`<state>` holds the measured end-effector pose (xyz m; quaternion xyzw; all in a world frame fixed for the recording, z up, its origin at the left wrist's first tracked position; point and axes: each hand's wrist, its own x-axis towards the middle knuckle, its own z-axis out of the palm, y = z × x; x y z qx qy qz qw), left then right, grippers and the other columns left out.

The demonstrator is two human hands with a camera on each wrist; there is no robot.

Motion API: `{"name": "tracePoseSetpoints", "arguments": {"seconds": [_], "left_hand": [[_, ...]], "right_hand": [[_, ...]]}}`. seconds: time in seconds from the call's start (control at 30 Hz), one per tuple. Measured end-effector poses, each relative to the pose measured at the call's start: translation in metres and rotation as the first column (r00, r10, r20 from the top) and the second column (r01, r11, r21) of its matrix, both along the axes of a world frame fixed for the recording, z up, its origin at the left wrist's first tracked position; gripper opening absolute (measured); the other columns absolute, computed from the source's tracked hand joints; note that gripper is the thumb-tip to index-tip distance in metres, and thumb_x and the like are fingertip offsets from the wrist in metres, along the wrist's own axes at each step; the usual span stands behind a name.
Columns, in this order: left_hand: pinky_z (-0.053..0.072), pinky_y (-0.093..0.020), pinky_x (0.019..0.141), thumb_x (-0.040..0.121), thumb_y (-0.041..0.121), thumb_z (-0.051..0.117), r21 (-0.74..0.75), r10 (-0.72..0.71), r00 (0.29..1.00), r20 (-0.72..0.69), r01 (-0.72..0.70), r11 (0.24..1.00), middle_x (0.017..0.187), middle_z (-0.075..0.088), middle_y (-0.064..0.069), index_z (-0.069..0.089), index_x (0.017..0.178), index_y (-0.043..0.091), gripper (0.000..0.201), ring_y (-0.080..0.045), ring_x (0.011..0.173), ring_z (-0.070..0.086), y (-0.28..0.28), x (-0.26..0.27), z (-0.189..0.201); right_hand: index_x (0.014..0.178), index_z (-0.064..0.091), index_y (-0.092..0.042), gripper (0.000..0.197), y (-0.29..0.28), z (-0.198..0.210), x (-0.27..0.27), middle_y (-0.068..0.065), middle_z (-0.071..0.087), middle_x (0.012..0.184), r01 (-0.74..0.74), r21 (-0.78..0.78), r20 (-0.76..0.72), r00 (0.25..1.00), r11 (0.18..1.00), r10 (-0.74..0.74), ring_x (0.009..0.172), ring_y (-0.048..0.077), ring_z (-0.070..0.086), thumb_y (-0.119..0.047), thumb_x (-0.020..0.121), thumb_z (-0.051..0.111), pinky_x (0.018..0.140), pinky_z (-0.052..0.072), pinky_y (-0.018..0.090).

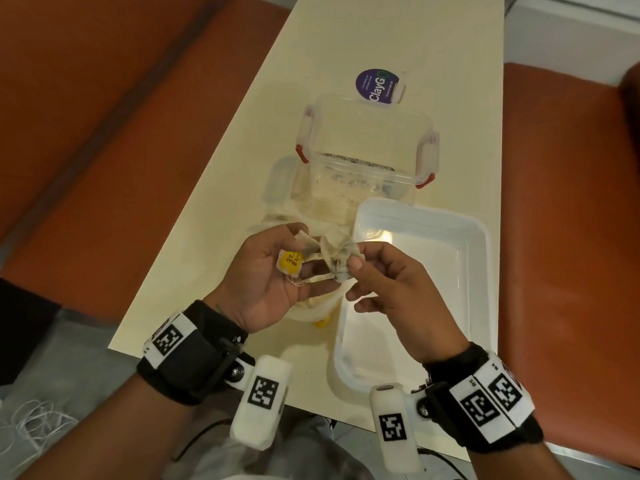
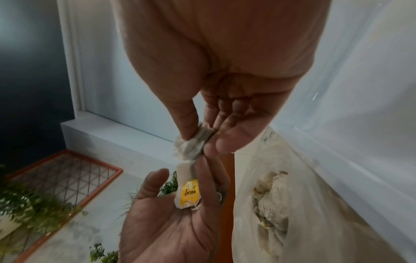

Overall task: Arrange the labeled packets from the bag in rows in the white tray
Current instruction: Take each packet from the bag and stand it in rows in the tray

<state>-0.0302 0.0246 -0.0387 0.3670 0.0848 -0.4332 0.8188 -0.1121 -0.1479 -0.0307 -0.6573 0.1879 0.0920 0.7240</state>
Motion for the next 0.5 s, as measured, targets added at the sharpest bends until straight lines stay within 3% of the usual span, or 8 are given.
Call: {"name": "tracePoseSetpoints", "arguments": {"seconds": [0.07,0.23,0.37,0.5], "left_hand": [[0.059,-0.037,0.066,0.073,0.016,0.069,0.053,-0.001,1.0,0.017,0.0,0.999,0.102,0.069,-0.013,0.059,0.084,0.019,0.015,-0.028,0.084,0.07,-0.003,-0.002,0.001],[0.057,-0.028,0.064,0.079,0.017,0.069,0.108,-0.03,0.996,0.081,0.021,0.994,0.107,0.07,-0.004,0.062,0.122,0.026,0.044,-0.017,0.08,0.068,-0.009,-0.008,0.001],[0.044,-0.019,0.054,0.081,0.02,0.073,0.212,-0.16,0.964,0.21,0.115,0.97,0.095,0.061,-0.004,0.075,0.101,0.029,0.022,-0.012,0.077,0.052,-0.017,-0.01,0.001],[0.034,-0.018,0.047,0.075,0.025,0.079,0.317,-0.19,0.943,0.274,0.098,0.943,0.077,0.065,0.003,0.066,0.082,0.023,0.015,-0.007,0.062,0.049,-0.027,-0.013,0.005]], "right_hand": [[0.106,0.068,-0.013,0.015,-0.002,-0.001,-0.002,0.001,0.072,0.089,0.011,0.05,-0.019,1.0,0.999,-0.01,0.071,0.015,0.066,-0.022,0.096,0.061,0.063,0.054,0.026],[0.104,0.071,-0.012,0.021,-0.004,-0.001,-0.005,0.006,0.071,0.089,0.076,0.313,-0.106,0.993,0.947,-0.045,0.064,0.014,0.063,-0.023,0.093,0.057,0.058,0.055,0.023],[0.098,0.073,-0.011,0.026,-0.004,0.0,-0.006,0.008,0.07,0.081,0.117,0.441,-0.15,0.987,0.89,-0.055,0.058,0.014,0.058,-0.026,0.084,0.057,0.051,0.052,0.022],[0.094,0.078,-0.015,0.019,-0.007,0.002,-0.008,0.011,0.074,0.088,0.057,0.341,-0.139,0.99,0.938,-0.009,0.062,0.015,0.062,-0.018,0.086,0.061,0.055,0.054,0.023]]}}
